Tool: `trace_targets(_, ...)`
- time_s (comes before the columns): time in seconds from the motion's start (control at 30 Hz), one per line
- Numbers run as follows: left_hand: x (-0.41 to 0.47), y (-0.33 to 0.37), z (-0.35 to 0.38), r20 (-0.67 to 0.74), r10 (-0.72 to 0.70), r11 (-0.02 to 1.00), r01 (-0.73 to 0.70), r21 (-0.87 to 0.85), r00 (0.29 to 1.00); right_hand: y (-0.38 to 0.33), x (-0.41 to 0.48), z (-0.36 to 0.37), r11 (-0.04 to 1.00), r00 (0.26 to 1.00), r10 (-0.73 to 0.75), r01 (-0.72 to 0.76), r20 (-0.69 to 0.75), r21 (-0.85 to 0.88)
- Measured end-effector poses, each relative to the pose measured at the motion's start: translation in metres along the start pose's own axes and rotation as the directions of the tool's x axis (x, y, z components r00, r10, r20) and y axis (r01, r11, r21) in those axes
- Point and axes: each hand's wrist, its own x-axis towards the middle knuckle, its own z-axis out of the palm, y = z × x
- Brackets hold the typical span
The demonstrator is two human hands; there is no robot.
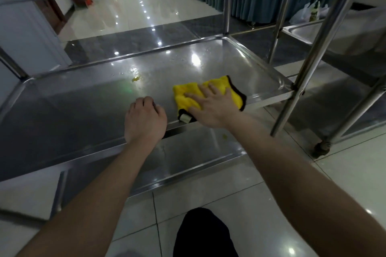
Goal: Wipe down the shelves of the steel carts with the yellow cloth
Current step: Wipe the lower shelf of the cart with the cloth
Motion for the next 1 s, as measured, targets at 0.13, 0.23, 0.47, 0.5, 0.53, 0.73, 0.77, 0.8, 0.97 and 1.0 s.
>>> trace_targets(0.13, -0.010, -0.012, -0.024, -0.109, -0.005, 0.913, -0.040, -0.406, 0.994, -0.040, 0.003, 0.003, 0.997, 0.997, -0.081, 0.081, -0.015, 0.016)
trace_targets(0.23, -0.014, -0.070, -0.051, -0.186, 0.036, 0.957, -0.087, -0.276, 0.982, -0.031, 0.004, 0.006, 0.996, 0.997, -0.077, 0.078, -0.016, 0.037)
trace_targets(0.47, -0.028, -0.243, -0.103, -0.054, -0.194, 0.952, 0.201, 0.231, 0.980, -0.033, 0.021, 0.007, 0.997, 0.997, 0.048, -0.051, 0.062, 0.054)
trace_targets(0.5, -0.029, -0.253, -0.102, -0.013, -0.222, 0.941, 0.217, 0.258, 0.975, -0.039, 0.029, 0.007, 0.995, 0.994, 0.074, -0.079, 0.075, 0.056)
trace_targets(0.53, -0.030, -0.258, -0.099, 0.013, -0.233, 0.940, 0.222, 0.259, 0.972, -0.048, 0.040, 0.008, 0.993, 0.991, 0.099, -0.104, 0.089, 0.054)
trace_targets(0.73, -0.031, -0.256, -0.092, -0.078, -0.159, 0.966, 0.172, 0.194, 0.984, -0.180, 0.114, 0.003, 0.998, 0.990, 0.058, -0.061, 0.131, 0.025)
trace_targets(0.77, -0.031, -0.257, -0.091, -0.111, -0.149, 0.966, 0.168, 0.195, 0.983, -0.211, 0.117, 0.005, 1.000, 0.992, 0.013, -0.016, 0.127, 0.023)
trace_targets(0.8, -0.032, -0.258, -0.091, -0.141, -0.151, 0.967, 0.176, 0.187, 0.979, -0.240, 0.115, 0.009, 0.999, 0.991, -0.040, 0.036, 0.128, 0.027)
trace_targets(0.97, -0.033, -0.257, -0.095, -0.247, -0.131, 0.991, 0.117, -0.071, 0.960, -0.304, 0.053, 0.033, 0.968, 0.969, -0.244, 0.241, 0.046, 0.063)
trace_targets(1.0, -0.037, -0.255, -0.100, -0.254, -0.130, 0.980, 0.086, -0.179, 0.958, -0.303, 0.039, 0.034, 0.963, 0.965, -0.262, 0.260, 0.023, 0.069)
